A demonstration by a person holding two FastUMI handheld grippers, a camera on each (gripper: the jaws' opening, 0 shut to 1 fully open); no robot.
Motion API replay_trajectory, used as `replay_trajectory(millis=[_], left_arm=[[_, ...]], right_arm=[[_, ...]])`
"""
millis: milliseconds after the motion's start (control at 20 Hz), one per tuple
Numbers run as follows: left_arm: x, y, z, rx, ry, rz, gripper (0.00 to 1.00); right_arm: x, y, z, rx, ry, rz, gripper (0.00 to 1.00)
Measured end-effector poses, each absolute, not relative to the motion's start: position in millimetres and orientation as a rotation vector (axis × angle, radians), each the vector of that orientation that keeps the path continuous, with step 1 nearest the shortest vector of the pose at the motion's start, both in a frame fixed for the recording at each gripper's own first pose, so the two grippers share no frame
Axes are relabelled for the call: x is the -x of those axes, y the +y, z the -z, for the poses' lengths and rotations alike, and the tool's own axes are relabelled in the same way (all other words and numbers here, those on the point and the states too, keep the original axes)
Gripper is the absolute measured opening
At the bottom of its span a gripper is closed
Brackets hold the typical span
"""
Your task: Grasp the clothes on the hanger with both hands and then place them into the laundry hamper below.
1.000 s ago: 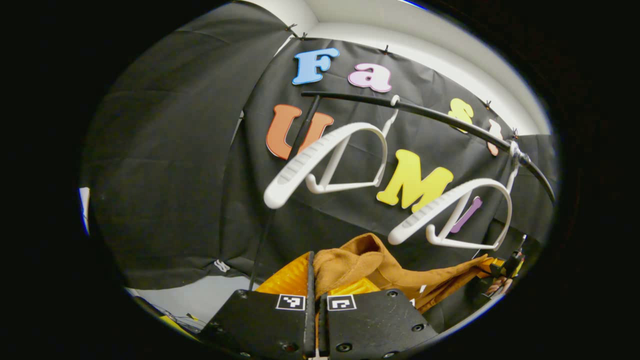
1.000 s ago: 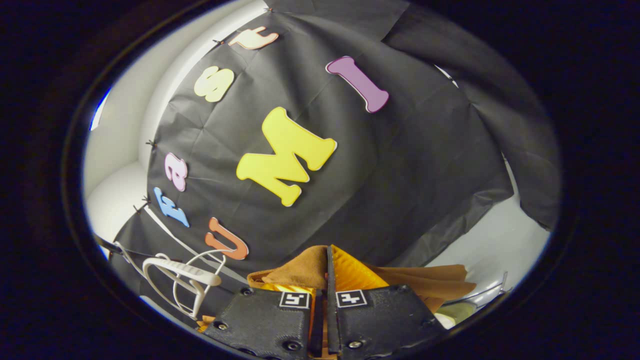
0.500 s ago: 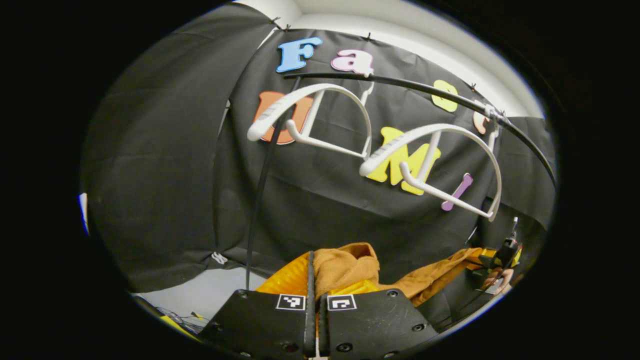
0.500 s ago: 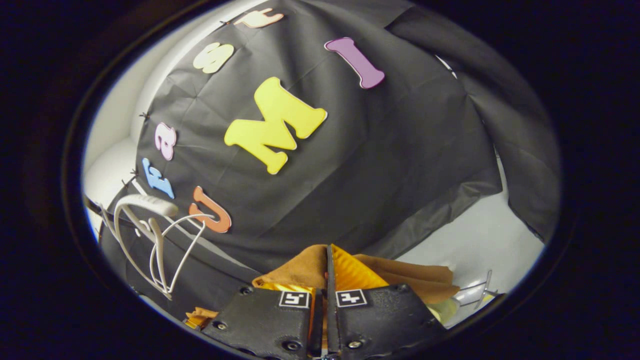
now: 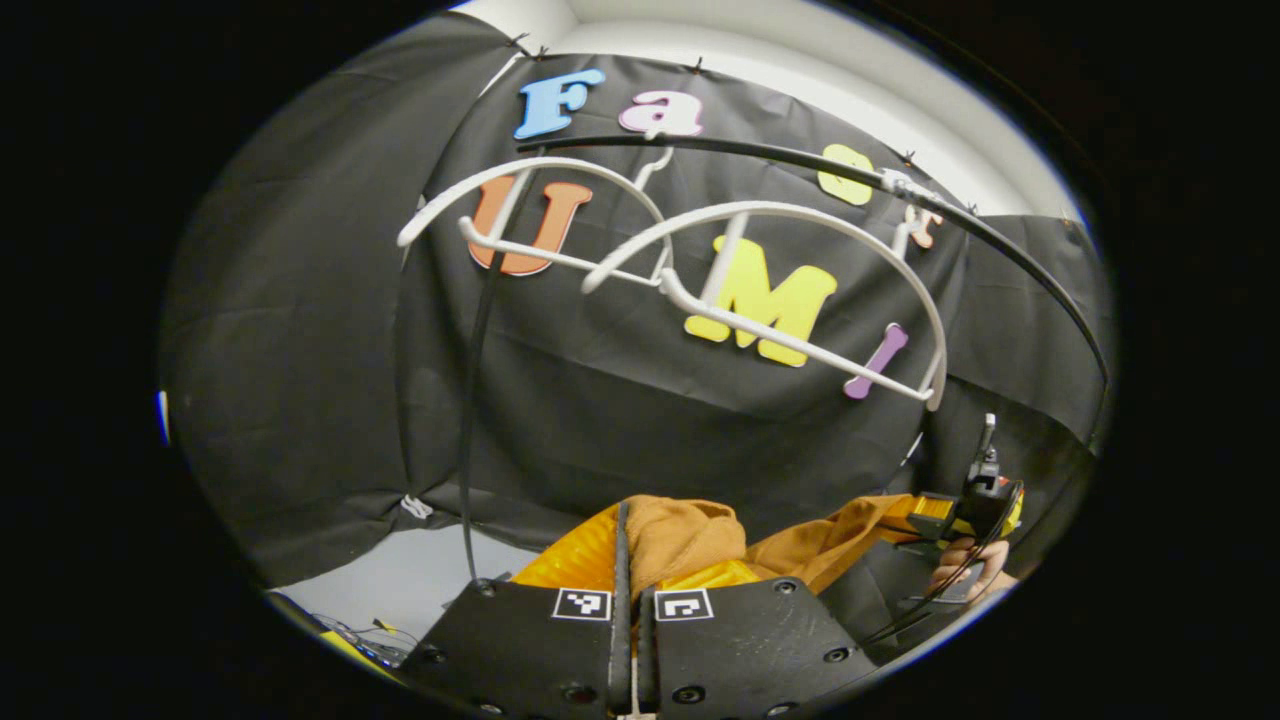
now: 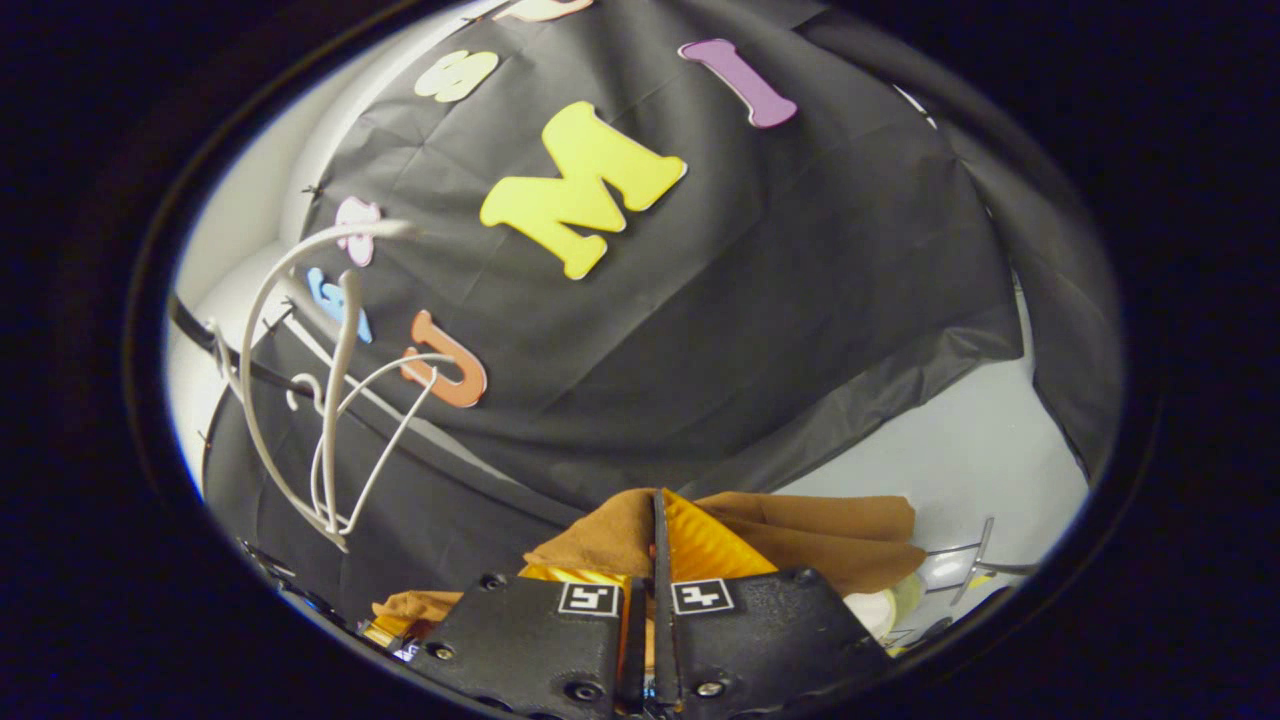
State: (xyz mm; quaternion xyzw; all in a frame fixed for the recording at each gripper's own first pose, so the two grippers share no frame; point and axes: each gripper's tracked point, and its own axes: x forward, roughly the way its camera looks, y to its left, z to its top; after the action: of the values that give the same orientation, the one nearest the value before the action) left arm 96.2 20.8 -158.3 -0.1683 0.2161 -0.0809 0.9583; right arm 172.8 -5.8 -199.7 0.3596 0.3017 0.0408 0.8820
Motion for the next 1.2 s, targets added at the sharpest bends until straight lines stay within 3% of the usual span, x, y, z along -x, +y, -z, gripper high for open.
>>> replay_trajectory(millis=[350,1150,1200], left_arm=[[-79,-14,141,0.28,0.428,0.252,0.02],[-64,-56,72,0.24,0.326,0.393,0.02],[-63,-55,78,0.235,0.333,0.386,0.08]], right_arm=[[-135,39,195,-0.733,0.696,-0.209,0.06],[-88,106,125,-0.724,0.661,-0.417,0.06],[-89,106,128,-0.719,0.667,-0.422,0.06]])
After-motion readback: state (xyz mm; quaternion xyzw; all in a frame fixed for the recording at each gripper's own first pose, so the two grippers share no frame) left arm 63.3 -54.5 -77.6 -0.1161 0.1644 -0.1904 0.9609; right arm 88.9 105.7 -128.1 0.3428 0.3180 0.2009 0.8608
